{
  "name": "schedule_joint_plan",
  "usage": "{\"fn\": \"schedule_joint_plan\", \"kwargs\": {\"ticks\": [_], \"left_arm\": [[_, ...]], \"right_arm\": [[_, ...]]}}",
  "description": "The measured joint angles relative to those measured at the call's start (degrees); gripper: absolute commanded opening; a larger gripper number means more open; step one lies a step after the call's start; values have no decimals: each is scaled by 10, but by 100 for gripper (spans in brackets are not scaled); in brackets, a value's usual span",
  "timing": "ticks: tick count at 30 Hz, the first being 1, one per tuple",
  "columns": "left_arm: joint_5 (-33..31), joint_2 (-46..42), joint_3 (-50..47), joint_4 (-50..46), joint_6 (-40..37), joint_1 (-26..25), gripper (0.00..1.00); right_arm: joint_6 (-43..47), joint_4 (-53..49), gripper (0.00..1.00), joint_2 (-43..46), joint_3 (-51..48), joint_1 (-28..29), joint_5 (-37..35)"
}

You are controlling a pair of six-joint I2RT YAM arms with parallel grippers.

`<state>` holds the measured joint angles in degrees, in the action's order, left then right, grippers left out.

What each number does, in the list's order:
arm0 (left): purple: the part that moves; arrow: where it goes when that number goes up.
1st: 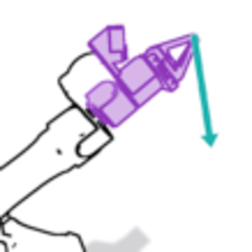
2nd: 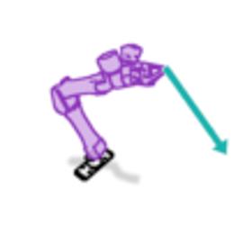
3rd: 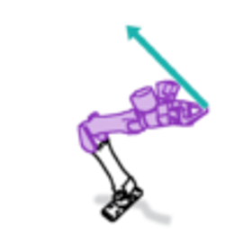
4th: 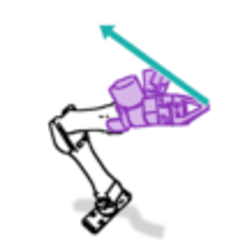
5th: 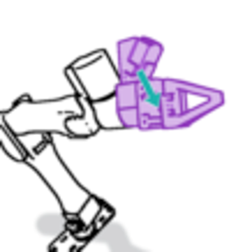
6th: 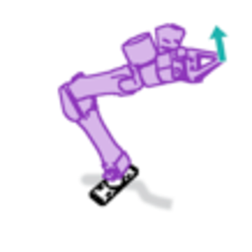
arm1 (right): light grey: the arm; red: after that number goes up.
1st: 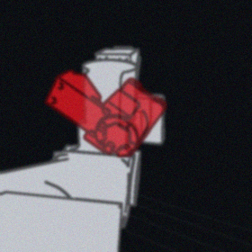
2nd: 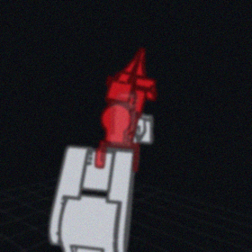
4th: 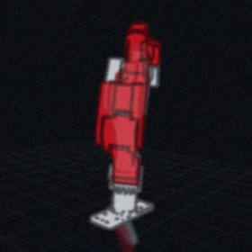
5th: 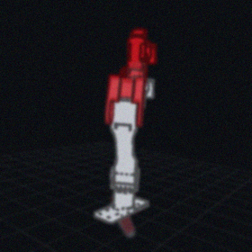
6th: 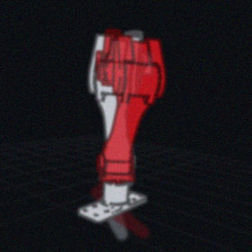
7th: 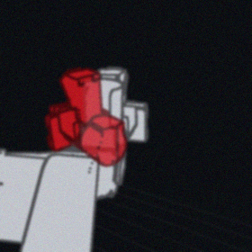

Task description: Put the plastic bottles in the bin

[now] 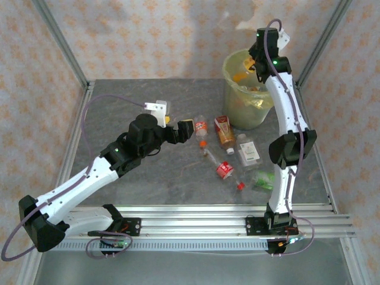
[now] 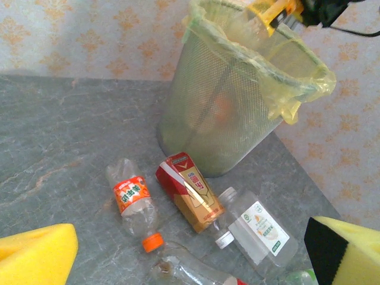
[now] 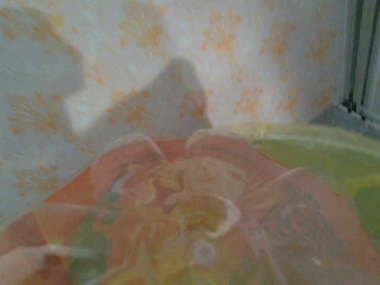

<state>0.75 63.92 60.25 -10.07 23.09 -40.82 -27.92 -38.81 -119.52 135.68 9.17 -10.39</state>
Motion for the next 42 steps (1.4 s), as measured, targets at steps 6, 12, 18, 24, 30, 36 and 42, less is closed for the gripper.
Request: {"fn": "schedule_joint_plan", "kwargs": {"ticks": [6, 12, 18, 24, 30, 36, 42], "left_arm": [[0, 7, 0, 0, 3, 0, 100], [0, 11, 0, -1, 9, 1, 100], [0, 11, 0, -1, 11, 1, 100], [0, 11, 0, -1, 11, 3, 100], [-5, 11, 0, -2, 15, 5, 100], [-33, 11, 0, -5, 41, 14, 100], [-68, 11, -12, -22, 82, 34, 100]], "right_arm": [[-31, -25, 71, -29, 1, -9, 48], [-46, -50, 90, -47, 17, -24, 72], [-24, -87, 92, -55, 64, -30, 54], [17, -118, 88, -55, 120, -30, 34], [62, -159, 94, -41, 119, -28, 52], [120, -183, 99, 64, -4, 18, 53], [156, -157, 99, 249, -210, 117, 43]]}}
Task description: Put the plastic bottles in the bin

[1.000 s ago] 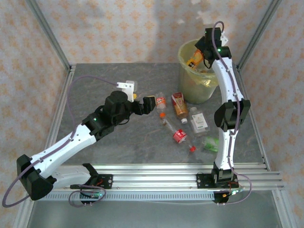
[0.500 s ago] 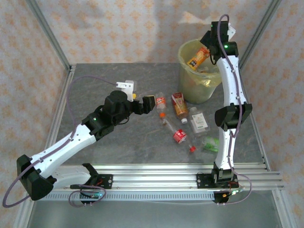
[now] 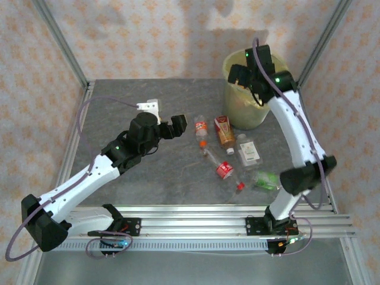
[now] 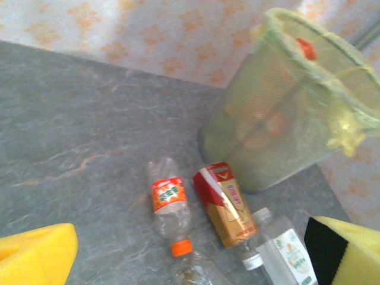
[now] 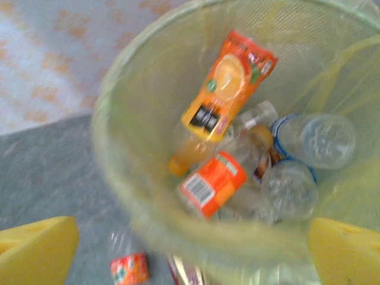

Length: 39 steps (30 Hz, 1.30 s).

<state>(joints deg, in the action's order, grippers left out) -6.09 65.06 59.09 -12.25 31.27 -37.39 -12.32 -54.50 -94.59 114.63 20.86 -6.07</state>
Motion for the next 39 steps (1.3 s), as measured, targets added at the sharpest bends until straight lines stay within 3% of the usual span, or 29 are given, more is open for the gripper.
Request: {"fn": "schedule_joint_plan", "kwargs": {"ticks": [7, 14, 21, 39], "left_arm": [[-33, 2, -15, -19, 48, 23, 100], [-37, 21, -14, -20, 70, 24, 100], [-52, 41, -15, -40, 124, 44, 100], [-64, 36, -35, -82, 204, 87, 100]], "right_arm": [[1, 11, 99, 173, -192, 96, -12], [-35, -35, 99, 214, -325, 174, -3], [-38, -65, 99, 176, -385, 214, 42], [34, -54, 94, -7, -424, 215, 110]]}}
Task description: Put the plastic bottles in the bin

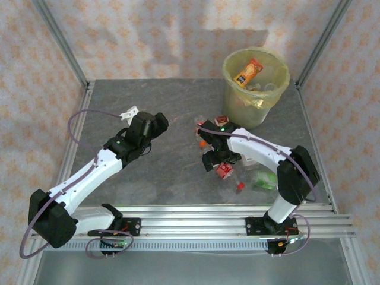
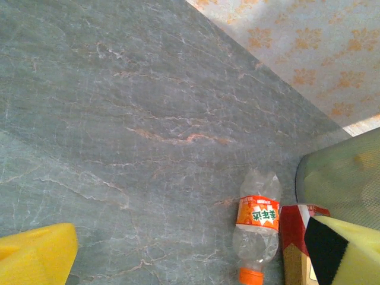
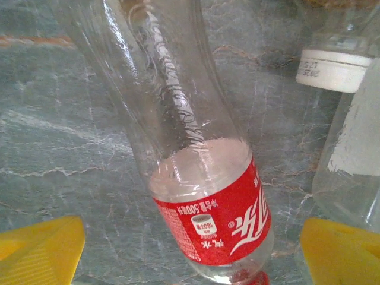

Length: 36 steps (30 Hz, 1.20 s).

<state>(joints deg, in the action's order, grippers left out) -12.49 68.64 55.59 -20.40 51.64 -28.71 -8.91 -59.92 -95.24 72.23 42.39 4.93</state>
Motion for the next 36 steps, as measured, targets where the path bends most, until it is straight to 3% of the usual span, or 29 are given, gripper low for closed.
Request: {"fn": "schedule_joint_plan", "kwargs": {"ticks": [9, 17, 23, 28, 33, 36], "left_arm": [[1, 0, -10, 0, 9, 4, 100], [2, 0, -15, 0, 10, 7, 100], [3, 0, -15, 0, 11, 10, 100], [5, 0, -15, 0, 11, 11, 100], [5, 0, -15, 0, 13, 14, 100], [4, 0, -16, 0, 15, 14, 100]], "right_arm": [[17, 26, 88, -50, 0, 0, 1], [29, 43, 75, -89, 0, 0, 10], [29, 58, 71, -106, 0, 0, 36], [27, 64, 60, -109, 0, 0, 54], [21, 61, 42, -109, 9, 3, 66], [20, 60, 38, -108, 11, 11, 75]]}}
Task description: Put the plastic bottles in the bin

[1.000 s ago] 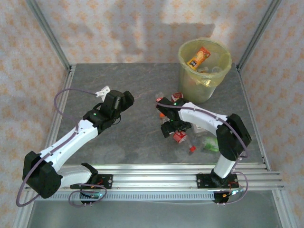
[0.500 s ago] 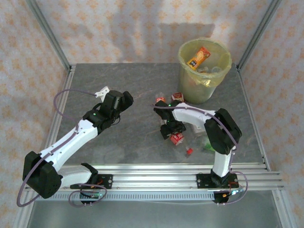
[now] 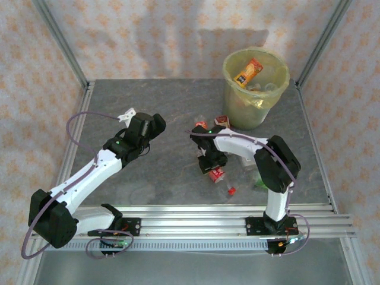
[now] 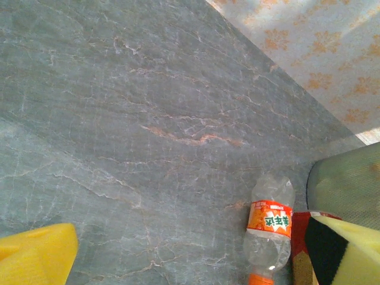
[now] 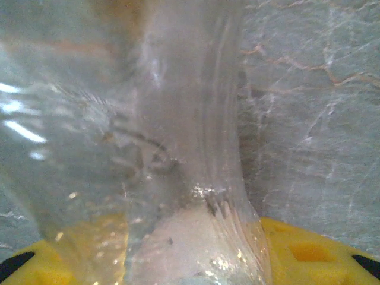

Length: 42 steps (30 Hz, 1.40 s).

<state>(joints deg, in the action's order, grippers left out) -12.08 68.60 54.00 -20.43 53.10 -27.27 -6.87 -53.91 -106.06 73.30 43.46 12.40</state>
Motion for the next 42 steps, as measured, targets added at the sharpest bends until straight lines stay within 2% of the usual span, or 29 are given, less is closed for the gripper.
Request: {"fn": "schedule_joint_plan", "kwargs": {"ticks": [4, 11, 16, 22, 32, 42], "left_arm": [[-2, -5, -2, -4, 0, 1, 100], [-5, -14, -2, -10, 0, 1, 100], [-9, -19, -2, -13, -1, 1, 100], [-9, -22, -2, -13, -5, 1, 100], [-2, -22, -2, -12, -7, 1, 100], [20, -13, -8, -11, -7, 1, 100]], "right_arm": [[-2, -12, 35, 22, 10, 6, 9], [-14, -27, 14, 134, 94, 6, 6], [-32, -20, 13, 202, 177, -9, -19], [-59, 9, 14, 244, 261, -79, -73], [-99, 82, 14, 209, 394, -212, -118], [-131, 123, 15, 86, 522, -267, -165]]}}
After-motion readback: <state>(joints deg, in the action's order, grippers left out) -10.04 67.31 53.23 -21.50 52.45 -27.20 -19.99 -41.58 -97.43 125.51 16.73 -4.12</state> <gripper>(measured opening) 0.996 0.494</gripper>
